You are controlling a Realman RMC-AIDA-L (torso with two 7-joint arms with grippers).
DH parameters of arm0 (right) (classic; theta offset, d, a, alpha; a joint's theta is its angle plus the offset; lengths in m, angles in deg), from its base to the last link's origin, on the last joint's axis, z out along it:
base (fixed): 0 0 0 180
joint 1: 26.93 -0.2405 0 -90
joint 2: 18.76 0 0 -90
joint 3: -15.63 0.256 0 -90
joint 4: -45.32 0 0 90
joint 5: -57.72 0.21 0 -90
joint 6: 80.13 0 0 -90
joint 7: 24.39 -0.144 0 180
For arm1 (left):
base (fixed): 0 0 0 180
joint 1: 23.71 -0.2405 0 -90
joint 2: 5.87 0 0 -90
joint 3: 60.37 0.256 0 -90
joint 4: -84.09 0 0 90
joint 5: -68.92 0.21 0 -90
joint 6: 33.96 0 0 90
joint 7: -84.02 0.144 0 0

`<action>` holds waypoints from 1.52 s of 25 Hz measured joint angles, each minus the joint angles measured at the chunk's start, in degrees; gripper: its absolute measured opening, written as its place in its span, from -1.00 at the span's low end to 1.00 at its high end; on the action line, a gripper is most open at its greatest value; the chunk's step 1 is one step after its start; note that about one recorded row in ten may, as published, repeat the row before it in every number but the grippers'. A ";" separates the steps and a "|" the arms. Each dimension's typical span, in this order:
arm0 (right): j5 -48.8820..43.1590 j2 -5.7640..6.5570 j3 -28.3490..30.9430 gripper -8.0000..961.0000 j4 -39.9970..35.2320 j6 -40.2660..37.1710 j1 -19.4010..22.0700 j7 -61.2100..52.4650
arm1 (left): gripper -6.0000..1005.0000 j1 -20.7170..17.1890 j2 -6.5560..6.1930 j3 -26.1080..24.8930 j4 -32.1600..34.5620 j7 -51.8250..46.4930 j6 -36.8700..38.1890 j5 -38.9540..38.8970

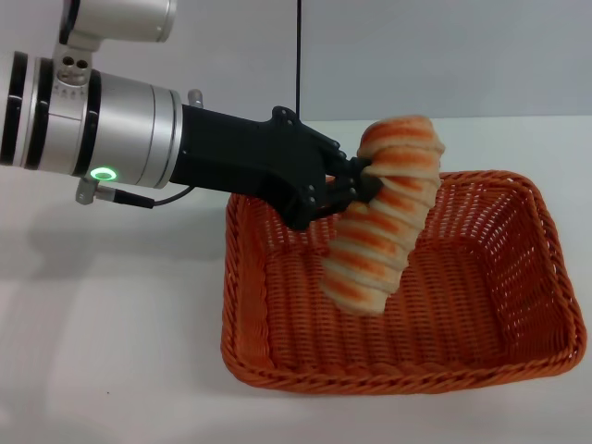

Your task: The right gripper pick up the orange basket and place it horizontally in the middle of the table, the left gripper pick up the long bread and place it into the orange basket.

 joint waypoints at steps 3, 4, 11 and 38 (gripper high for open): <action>0.00 0.06 0.00 0.33 0.04 0.08 -0.24 0.04 | -0.75 -0.22 -0.01 0.18 0.00 0.03 -0.71 -0.15; 0.00 0.08 0.00 0.33 0.05 0.13 -0.26 0.04 | -0.75 -0.30 -0.01 0.19 0.00 0.00 -0.96 -0.30; 0.04 0.08 0.08 0.33 0.15 0.81 -0.12 0.05 | -0.57 -0.94 -0.12 -0.05 -0.62 0.04 -1.86 -2.23; 0.01 1.86 3.62 0.33 -0.74 0.64 0.27 -0.58 | 0.71 -8.65 -0.51 -37.93 -19.75 20.70 0.55 -11.46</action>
